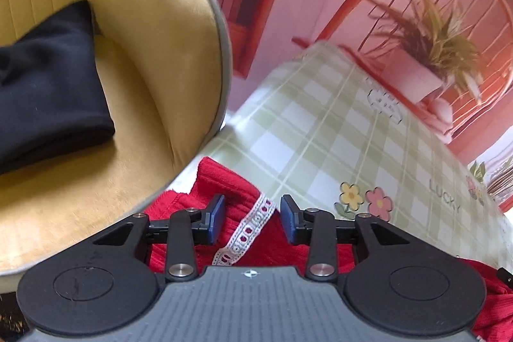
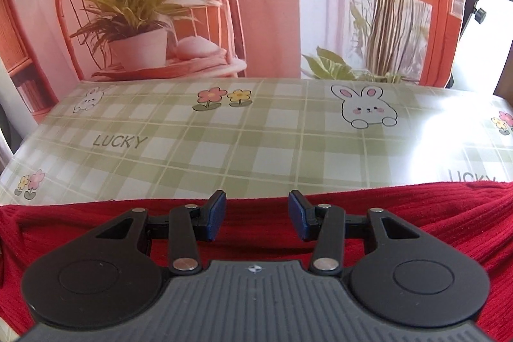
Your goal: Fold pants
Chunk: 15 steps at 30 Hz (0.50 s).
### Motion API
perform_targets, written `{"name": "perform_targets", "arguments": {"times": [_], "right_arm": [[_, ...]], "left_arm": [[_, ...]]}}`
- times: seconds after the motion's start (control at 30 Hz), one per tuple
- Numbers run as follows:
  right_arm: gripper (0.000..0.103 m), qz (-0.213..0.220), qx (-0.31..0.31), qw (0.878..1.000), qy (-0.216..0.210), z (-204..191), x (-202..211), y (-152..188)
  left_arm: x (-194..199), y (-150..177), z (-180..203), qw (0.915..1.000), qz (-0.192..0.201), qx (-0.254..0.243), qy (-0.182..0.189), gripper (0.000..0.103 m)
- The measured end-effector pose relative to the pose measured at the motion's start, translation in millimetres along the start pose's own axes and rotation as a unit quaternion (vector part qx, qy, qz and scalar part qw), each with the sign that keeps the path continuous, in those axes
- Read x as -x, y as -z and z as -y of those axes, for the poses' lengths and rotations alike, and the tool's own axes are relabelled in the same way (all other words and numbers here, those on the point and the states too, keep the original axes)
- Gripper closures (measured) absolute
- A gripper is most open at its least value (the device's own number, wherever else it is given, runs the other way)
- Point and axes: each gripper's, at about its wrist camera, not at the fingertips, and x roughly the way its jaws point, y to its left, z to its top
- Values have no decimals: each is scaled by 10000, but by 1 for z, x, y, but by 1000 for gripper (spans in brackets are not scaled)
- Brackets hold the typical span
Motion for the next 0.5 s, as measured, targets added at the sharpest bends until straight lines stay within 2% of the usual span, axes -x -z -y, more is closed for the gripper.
{"name": "perform_targets", "arguments": {"times": [0.1, 0.13, 0.17, 0.23, 0.4, 0.5], "right_arm": [[56, -65, 30, 10000, 47, 1, -3, 2], [56, -86, 21, 9999, 60, 1, -4, 3], [56, -100, 3, 9999, 74, 3, -5, 4], [56, -129, -38, 9999, 101, 4, -6, 4], [56, -199, -50, 9997, 162, 9, -9, 8], [58, -162, -84, 9996, 198, 14, -9, 9]], "left_arm": [[-9, 1, 1, 9999, -94, 25, -104, 66], [-10, 1, 2, 9999, -59, -26, -141, 73], [-10, 2, 4, 9998, -47, -89, -186, 90], [-10, 2, 5, 9997, -17, -123, -197, 90], [-1, -4, 2, 9984, 483, 34, -290, 91], [-12, -8, 1, 9989, 409, 94, -218, 88]]}}
